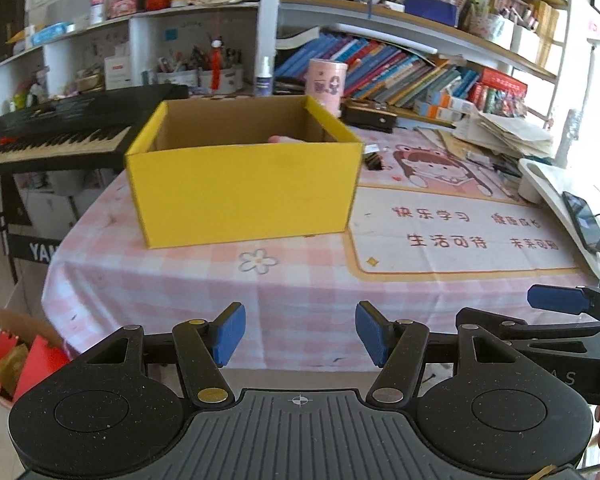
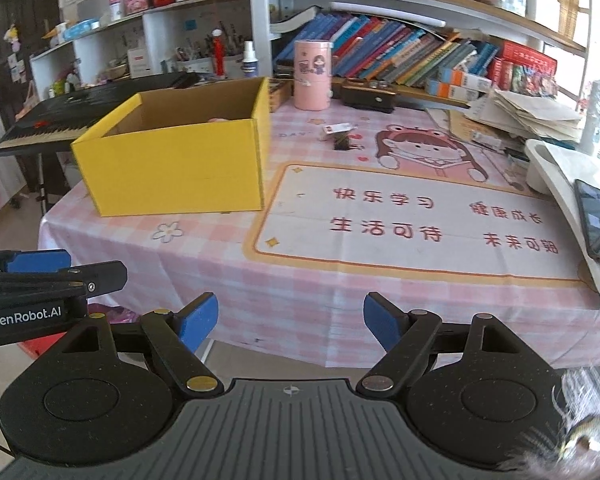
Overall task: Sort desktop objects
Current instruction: 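Withdraw both grippers from the box back over the table, then reach both grippers toward the black binder clip and white staple box, then grasp the black binder clip with the right gripper while the left gripper approaches the staple box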
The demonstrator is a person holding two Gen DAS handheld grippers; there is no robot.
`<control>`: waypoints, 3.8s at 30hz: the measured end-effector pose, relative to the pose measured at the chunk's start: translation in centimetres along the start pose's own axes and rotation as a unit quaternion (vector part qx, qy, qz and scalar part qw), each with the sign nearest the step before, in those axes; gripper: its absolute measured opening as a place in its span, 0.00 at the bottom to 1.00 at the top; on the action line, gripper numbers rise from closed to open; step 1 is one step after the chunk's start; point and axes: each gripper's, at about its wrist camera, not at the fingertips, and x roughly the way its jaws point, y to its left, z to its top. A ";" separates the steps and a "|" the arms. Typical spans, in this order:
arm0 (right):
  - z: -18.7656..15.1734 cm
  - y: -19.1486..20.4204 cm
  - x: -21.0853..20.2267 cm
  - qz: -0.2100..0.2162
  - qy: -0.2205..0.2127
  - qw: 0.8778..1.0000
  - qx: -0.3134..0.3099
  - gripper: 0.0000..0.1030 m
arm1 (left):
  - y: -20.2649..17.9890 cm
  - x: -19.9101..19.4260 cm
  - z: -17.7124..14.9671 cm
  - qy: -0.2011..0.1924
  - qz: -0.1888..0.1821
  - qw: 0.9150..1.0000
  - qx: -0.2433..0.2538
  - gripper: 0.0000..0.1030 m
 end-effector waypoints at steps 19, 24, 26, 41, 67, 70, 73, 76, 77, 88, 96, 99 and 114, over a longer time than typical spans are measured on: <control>1.0 -7.4 1.6 -0.058 0.014 0.997 0.058 0.77 | -7.3 5.1 2.9 0.018 -0.070 0.995 0.074 0.60; 1.6 -8.9 3.0 -0.055 0.022 0.997 0.058 0.77 | -8.2 6.9 3.6 0.028 -0.069 0.995 0.072 0.60; 2.0 -9.8 3.6 -0.055 0.024 0.997 0.058 0.77 | -8.7 7.5 3.9 0.030 -0.069 0.995 0.070 0.60; 6.8 -17.7 9.7 -0.033 0.045 0.997 0.046 0.76 | -13.8 14.2 8.5 0.037 -0.040 0.998 0.035 0.60; 16.1 -23.9 20.2 0.108 0.007 0.994 -0.014 0.58 | -16.3 20.8 17.0 -0.015 0.091 0.995 -0.045 0.58; 17.2 -23.3 21.8 0.142 -0.004 0.989 -0.033 0.58 | -15.9 21.0 17.5 -0.015 0.103 0.993 -0.052 0.59; 18.1 -22.3 23.4 0.187 -0.015 0.979 -0.076 0.58 | -15.4 21.1 18.2 -0.016 0.110 0.992 -0.064 0.59; 19.0 -20.8 25.0 0.226 -0.026 0.963 -0.145 0.58 | -15.0 21.1 18.7 -0.017 0.116 0.990 -0.072 0.59; 19.3 -20.1 25.6 0.236 -0.030 0.956 -0.171 0.58 | -14.9 21.1 18.9 -0.018 0.118 0.990 -0.072 0.59; 21.8 -16.7 33.9 0.302 0.008 0.906 -0.297 0.58 | -14.5 21.0 19.6 -0.016 0.133 0.988 -0.078 0.59; 22.1 -15.6 36.2 0.330 0.026 0.891 -0.310 0.50 | -14.0 21.0 19.5 -0.010 0.143 0.986 -0.083 0.59; 22.0 -15.4 36.2 0.336 0.029 0.890 -0.306 0.43 | -14.0 21.1 19.5 -0.010 0.141 0.987 -0.082 0.59; 19.1 -22.0 26.7 0.148 0.026 0.972 -0.181 0.43 | -15.2 26.8 20.1 0.006 0.114 0.987 -0.116 0.59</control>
